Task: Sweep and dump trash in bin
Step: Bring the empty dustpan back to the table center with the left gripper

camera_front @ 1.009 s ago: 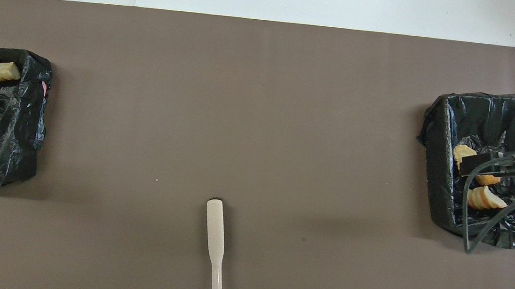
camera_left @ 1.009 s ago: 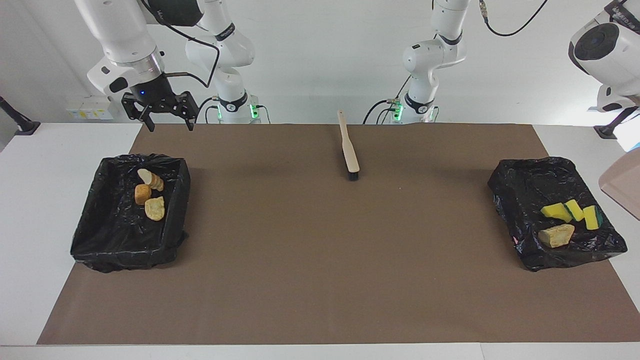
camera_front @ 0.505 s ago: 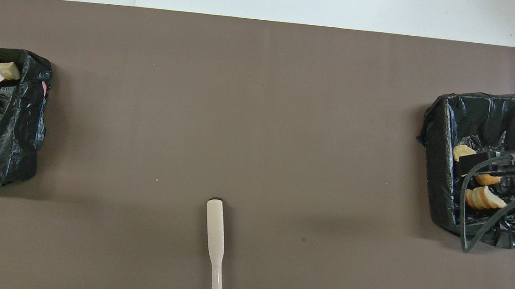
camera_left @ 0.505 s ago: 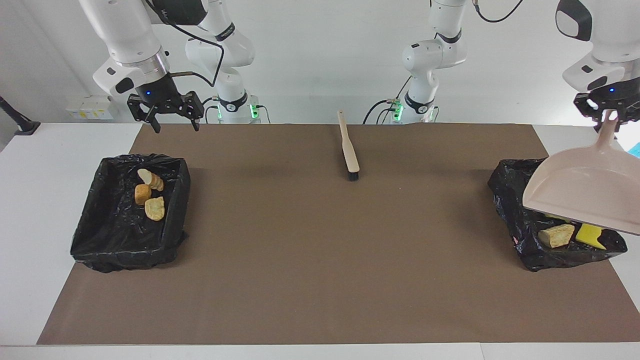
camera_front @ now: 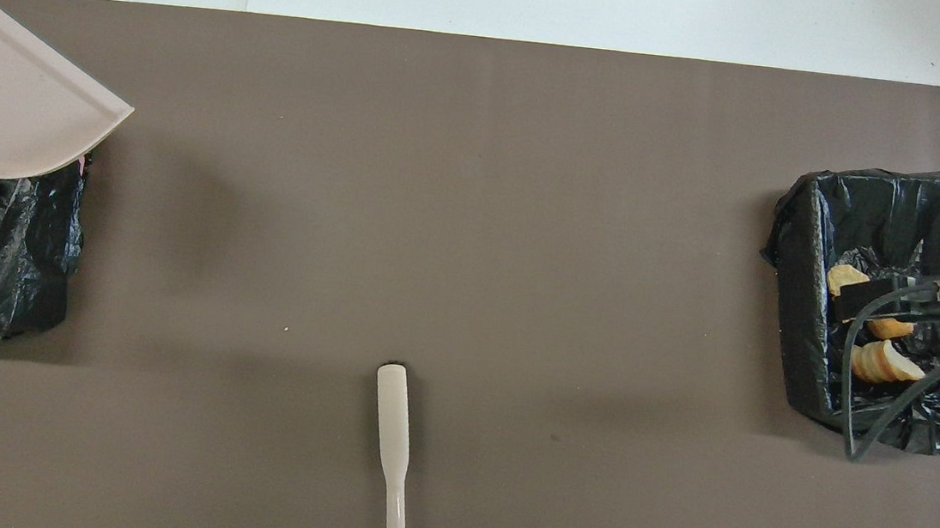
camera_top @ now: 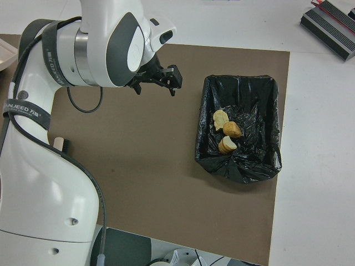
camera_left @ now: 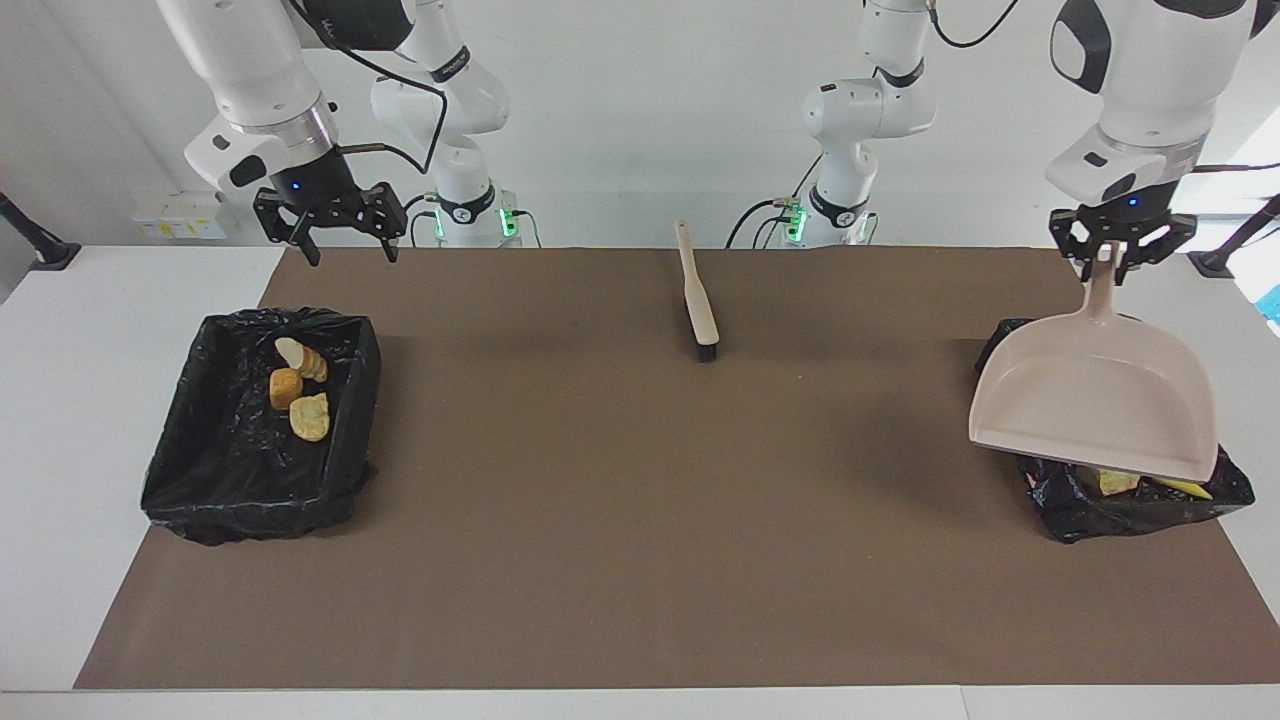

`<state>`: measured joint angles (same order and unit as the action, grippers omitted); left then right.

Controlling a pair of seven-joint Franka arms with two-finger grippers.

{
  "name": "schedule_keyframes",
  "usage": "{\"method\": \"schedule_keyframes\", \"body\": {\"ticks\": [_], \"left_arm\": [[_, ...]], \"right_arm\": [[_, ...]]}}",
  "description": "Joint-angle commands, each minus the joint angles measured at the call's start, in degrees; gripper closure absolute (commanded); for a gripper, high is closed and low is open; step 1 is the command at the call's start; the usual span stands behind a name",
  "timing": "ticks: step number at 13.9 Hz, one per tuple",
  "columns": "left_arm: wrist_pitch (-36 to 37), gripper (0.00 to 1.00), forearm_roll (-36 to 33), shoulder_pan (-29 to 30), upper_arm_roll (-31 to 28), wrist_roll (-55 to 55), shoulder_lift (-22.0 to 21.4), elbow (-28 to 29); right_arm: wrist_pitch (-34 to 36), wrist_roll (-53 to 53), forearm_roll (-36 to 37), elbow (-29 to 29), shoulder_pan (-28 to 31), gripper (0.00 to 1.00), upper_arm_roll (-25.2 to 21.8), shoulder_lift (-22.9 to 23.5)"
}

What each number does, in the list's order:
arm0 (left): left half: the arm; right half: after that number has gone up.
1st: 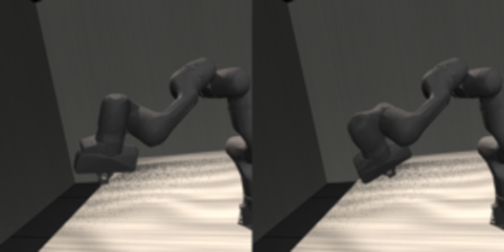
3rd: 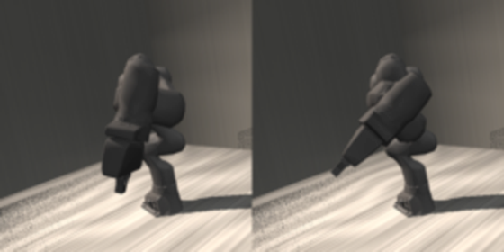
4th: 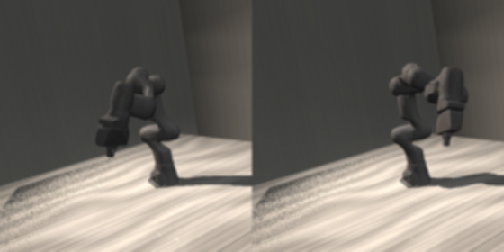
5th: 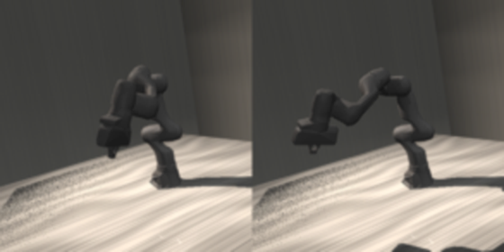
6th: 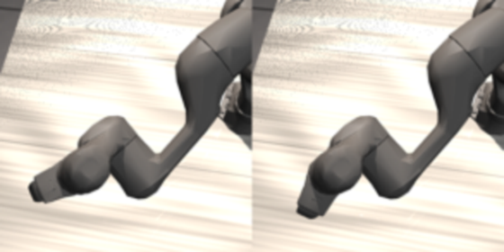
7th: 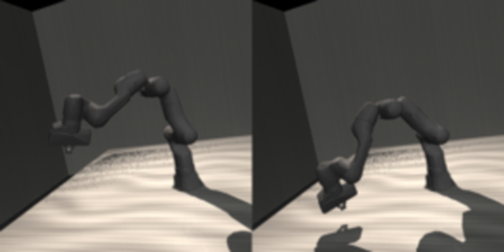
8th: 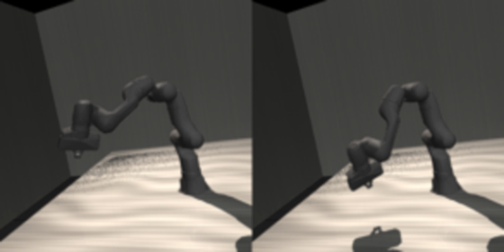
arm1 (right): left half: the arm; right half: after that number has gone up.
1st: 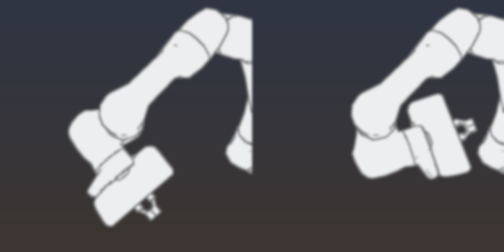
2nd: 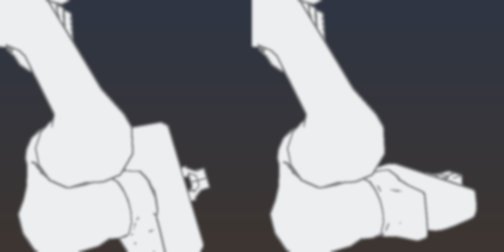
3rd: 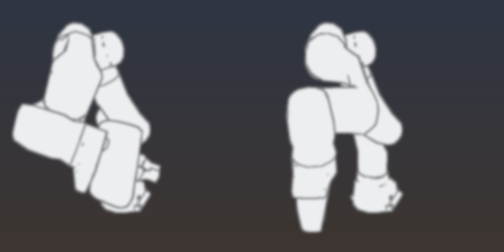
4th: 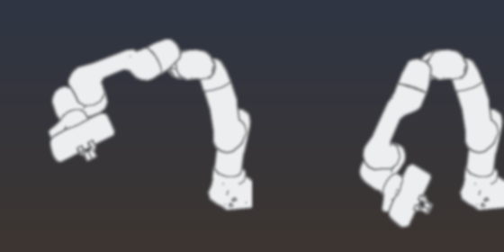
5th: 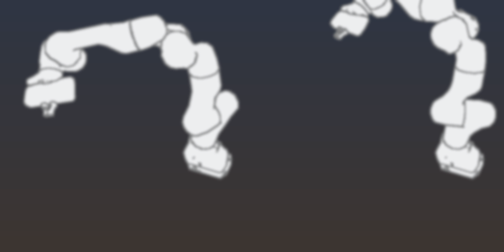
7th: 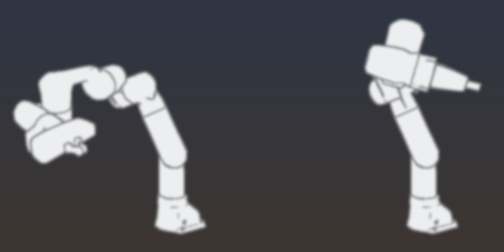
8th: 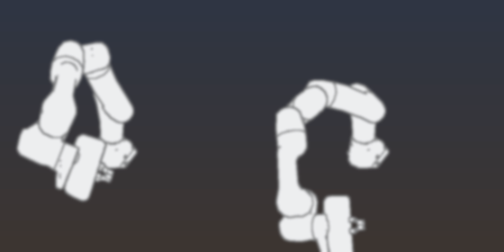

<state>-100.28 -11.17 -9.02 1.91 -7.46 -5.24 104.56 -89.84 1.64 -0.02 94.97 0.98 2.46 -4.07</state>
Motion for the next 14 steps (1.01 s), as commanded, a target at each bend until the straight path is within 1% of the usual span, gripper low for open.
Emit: {"method": "schedule_keyframes", "body": {"ticks": [1, 5, 6, 9, 12, 13, 14], "left_arm": [[-4.5, 1.00, 5.6, -4.5, -1.2, 7.6, -0.5, 2.4], [-13.0, 1.00, 6.1, -13.8, -1.1, 22.4, 5.7, 2.9], [-15.5, 1.00, 6.4, -15.8, -1.2, 24.7, 7.7, 2.8], [-24.0, 1.00, 12.6, -20.7, -1.2, 34.1, 14.6, 2.4], [-25.8, 1.00, 13.6, -23.0, -1.1, 34.3, 17.0, 2.6], [-27.0, 1.00, 13.6, -23.9, -1.1, 33.6, 18.2, 2.8], [-27.2, 1.00, 13.6, -24.7, -1.1, 31.5, 18.5, 3.0]], "right_arm": [[-0.1, 0.0, -1.2, 0.3, 0.5, 0.00, 0.1, -0.2], [-0.1, 0.1, -1.2, 0.5, 0.5, 0.00, 0.1, -0.3], [0.0, 0.1, -1.2, 0.5, 0.5, 0.00, 0.1, -0.3], [0.0, 0.1, -1.2, 0.6, 0.5, 0.00, 0.1, -0.4], [0.0, 0.2, -1.2, 0.6, 0.5, 0.00, 0.1, -0.4], [0.0, 0.4, -1.2, 0.6, 0.5, 0.00, 0.1, -0.4], [0.1, 0.4, -1.2, 0.6, 0.5, 0.00, 0.1, -0.4]]}}
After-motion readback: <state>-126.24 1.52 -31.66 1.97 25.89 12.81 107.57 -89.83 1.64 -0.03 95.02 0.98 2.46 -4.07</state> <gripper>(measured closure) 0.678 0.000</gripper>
